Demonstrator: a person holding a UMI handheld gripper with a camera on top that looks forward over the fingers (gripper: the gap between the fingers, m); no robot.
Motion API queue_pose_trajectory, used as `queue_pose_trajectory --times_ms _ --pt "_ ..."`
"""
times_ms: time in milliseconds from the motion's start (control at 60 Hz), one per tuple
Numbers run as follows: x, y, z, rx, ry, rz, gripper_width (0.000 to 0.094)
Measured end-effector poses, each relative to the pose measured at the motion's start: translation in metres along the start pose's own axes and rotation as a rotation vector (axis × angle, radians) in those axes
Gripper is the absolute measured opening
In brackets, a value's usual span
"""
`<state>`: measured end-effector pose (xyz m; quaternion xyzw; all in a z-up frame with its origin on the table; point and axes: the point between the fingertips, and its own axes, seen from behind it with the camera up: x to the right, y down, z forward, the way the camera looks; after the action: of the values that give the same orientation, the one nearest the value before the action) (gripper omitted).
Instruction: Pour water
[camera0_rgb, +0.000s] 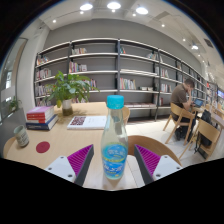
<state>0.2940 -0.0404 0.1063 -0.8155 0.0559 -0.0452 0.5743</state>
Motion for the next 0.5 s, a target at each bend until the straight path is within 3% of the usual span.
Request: queue_pose_trajectory --times_ms 117,167,233,317,500 --pt "0.003 -0.011 0.028 0.045 -0.018 0.021 0.0793" --pt "0.003 -0.014 0.039 0.062 -0.023 0.019 0.0735" --pt "0.0 -0.012 0.055 0.079 -0.027 0.026 0.0561" --pt "0.001 -0.018 0.055 0.121 -0.021 0.013 0.0534" --pt "-0.005 -0.02 0.063 0.13 -0.005 -0.019 0.0368"
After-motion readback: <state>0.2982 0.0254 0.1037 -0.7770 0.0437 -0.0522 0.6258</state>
